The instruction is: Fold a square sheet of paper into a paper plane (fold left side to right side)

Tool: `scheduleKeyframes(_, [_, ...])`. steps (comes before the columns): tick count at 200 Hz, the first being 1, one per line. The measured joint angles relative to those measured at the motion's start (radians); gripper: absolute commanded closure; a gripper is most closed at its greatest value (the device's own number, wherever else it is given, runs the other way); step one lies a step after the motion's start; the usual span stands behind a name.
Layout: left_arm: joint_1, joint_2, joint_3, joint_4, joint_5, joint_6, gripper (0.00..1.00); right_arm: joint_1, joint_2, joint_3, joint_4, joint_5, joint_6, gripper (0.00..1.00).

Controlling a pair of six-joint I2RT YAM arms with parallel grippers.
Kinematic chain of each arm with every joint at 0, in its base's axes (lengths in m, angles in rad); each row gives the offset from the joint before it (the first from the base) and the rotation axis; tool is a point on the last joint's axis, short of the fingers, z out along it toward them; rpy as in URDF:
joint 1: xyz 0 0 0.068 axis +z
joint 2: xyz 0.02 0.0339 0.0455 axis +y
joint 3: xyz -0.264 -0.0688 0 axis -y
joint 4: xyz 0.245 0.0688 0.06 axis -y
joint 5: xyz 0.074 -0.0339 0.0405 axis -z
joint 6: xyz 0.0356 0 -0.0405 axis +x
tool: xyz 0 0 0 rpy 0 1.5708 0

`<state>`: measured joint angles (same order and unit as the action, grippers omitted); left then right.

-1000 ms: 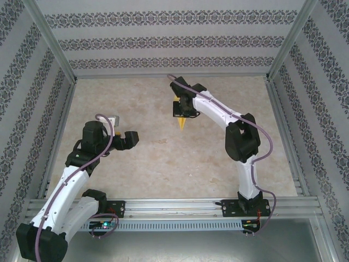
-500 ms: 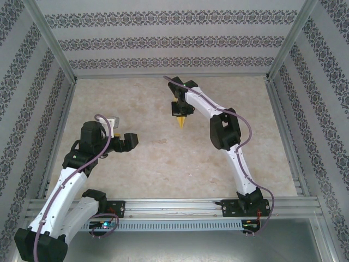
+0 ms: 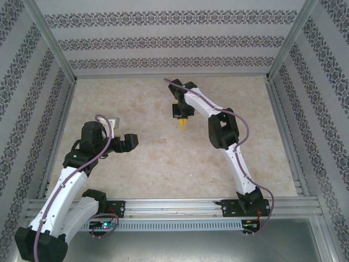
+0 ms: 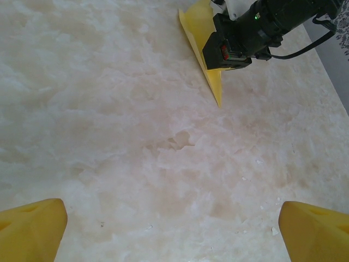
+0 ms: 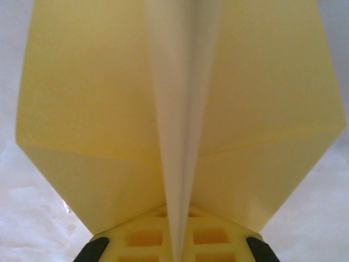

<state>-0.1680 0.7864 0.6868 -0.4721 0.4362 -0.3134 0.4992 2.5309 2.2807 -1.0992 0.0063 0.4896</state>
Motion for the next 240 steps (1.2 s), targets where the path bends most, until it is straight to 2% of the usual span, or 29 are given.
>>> scheduleKeyframes(56, [0.0,0.002,-0.004,0.0,-0.001,0.0,0.0,0.0,0.0,-0.011,0.01,-0.002,-0.008,0.74])
scheduleKeyframes(114, [0.0,0.004,-0.004,0.0,-0.004,0.0,0.0,0.0,-0.03,-0.069,0.059,-0.005,-0.004,0.61])
scheduleKeyframes(240, [0.0,0.024,-0.004,0.0,-0.019,0.0,0.0,0.003,-0.094,-0.177,0.095,0.004,0.003,0.6])
